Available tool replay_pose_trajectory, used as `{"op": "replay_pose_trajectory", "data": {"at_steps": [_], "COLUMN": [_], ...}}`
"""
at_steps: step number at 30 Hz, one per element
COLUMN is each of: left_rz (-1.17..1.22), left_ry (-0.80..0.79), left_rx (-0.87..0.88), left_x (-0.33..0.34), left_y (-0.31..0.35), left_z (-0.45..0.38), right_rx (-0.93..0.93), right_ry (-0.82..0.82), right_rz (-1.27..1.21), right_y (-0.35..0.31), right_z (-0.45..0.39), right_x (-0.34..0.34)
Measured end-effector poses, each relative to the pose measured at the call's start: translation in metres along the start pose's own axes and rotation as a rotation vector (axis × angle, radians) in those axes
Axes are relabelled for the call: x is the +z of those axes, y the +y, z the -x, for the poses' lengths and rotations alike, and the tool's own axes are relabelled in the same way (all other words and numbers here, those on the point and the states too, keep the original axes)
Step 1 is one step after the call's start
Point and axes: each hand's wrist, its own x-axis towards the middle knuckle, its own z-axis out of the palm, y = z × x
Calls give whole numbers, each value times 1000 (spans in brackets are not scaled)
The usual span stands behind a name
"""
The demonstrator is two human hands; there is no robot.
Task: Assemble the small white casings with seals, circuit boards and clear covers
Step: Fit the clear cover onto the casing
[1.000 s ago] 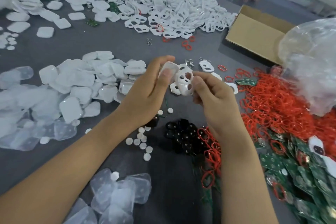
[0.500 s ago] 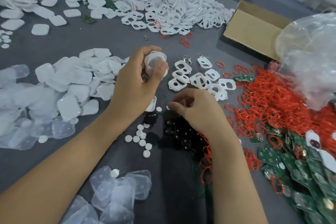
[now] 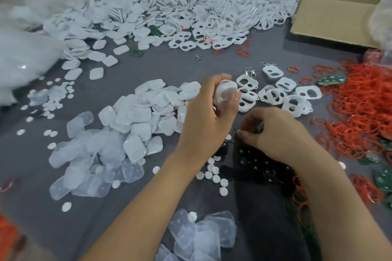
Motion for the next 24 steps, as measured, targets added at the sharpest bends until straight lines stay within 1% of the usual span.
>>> {"op": "replay_pose_trajectory", "data": {"at_steps": [8, 13, 15, 17, 19, 21, 23, 24], "left_rz": [-50, -73, -66, -5, 61, 156, 400, 551], "left_ry": [-13, -20, -15, -9, -28, -82, -126, -130], "left_rx": [48, 27, 8, -25, -85, -192, -363, -461], "left_x": [3, 4, 4, 4, 2, 0, 1, 2], "left_y": [-1, -2, -2, -2, -2, 0, 5, 8], "left_z": [2, 3, 3, 2, 2, 0, -4, -6], "right_rx": [-22, -30, -33, -37, -42, -43, -51, -64], "right_ry": [26, 36, 43, 64, 87, 89, 76, 72], "right_rz": [-8, -27, -87, -251, -527, -824, -1038, -1095], "right_y": [-2, 1, 4, 6, 8, 10, 11, 11], "right_z": [2, 2, 2, 2, 1, 2, 3, 3], "right_x": [2, 0, -1, -3, -6, -12, -19, -21]}}
